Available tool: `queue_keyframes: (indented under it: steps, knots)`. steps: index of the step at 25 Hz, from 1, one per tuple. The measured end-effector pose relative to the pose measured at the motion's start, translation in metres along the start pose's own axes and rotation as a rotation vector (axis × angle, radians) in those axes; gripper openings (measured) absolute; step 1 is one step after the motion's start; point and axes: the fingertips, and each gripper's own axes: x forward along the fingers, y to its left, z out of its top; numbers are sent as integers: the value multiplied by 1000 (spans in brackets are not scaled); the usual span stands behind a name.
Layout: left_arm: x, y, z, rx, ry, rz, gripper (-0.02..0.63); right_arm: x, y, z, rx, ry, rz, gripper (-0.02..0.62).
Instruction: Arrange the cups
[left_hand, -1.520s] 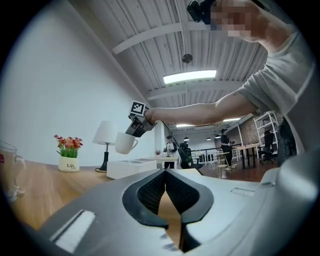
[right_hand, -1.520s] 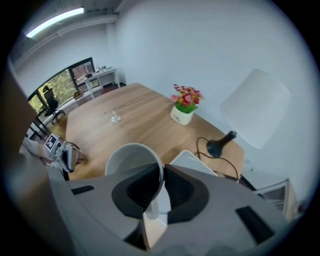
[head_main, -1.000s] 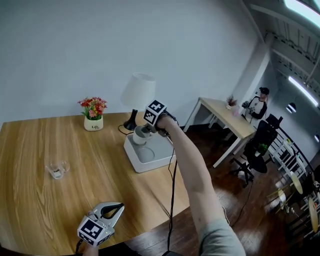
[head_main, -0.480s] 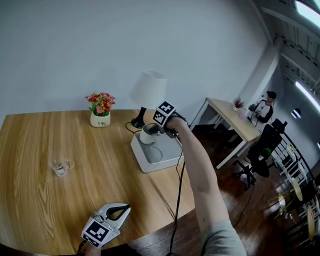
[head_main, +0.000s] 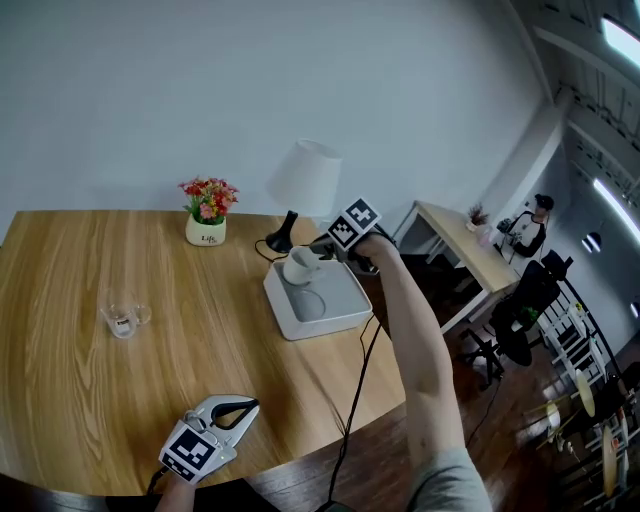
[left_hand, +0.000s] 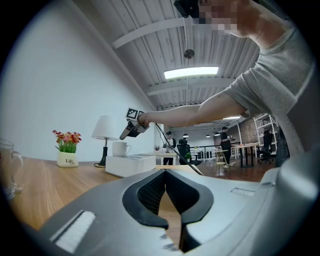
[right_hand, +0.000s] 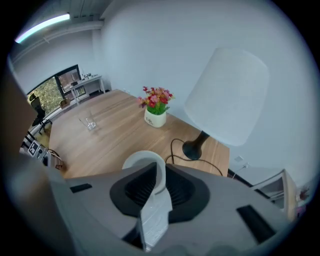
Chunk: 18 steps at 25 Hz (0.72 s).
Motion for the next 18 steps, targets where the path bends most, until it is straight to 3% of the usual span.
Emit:
queue_keyframes:
  steps: [4, 7, 11, 18]
  knots:
    - [5, -2, 4, 16, -13, -1, 9, -32, 58, 39, -122, -171, 63, 69]
    - [10, -4, 7, 19, -30, -22, 9, -49, 119, 74, -333, -315, 35, 64]
    - [3, -1, 11, 22, -57, -2, 9, -27, 212, 111, -565, -367, 37, 49]
    - [-5, 2, 21, 45, -140, 22, 9, 16, 342, 155, -612, -365, 242, 72]
